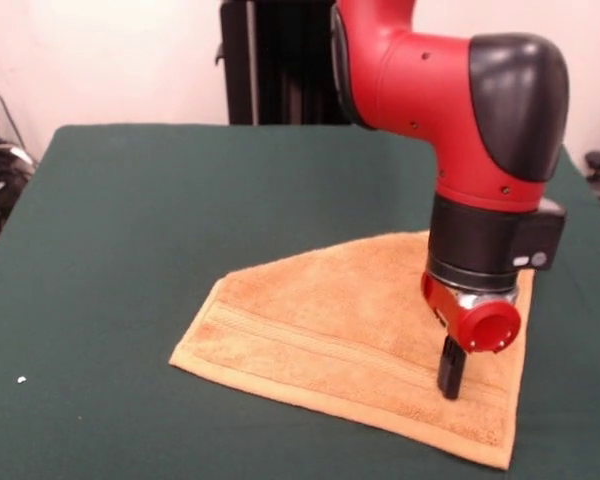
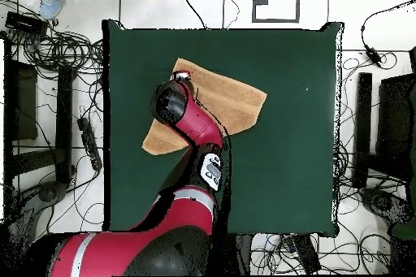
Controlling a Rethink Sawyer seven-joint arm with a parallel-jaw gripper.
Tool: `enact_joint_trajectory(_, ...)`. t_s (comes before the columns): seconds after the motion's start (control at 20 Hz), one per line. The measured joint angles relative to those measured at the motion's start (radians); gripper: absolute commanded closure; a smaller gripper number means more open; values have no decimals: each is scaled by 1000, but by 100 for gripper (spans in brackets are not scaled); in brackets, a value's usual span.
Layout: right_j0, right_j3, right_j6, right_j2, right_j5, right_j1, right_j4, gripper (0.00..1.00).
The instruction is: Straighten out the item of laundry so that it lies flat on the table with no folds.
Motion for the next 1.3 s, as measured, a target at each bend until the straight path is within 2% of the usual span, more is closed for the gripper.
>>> enact_joint_trajectory(0.65,-51,-19,0,76,-80,-5,-58,100)
enact_joint_trajectory(1.3,-83,-152,0,225,-264,58,-58,100)
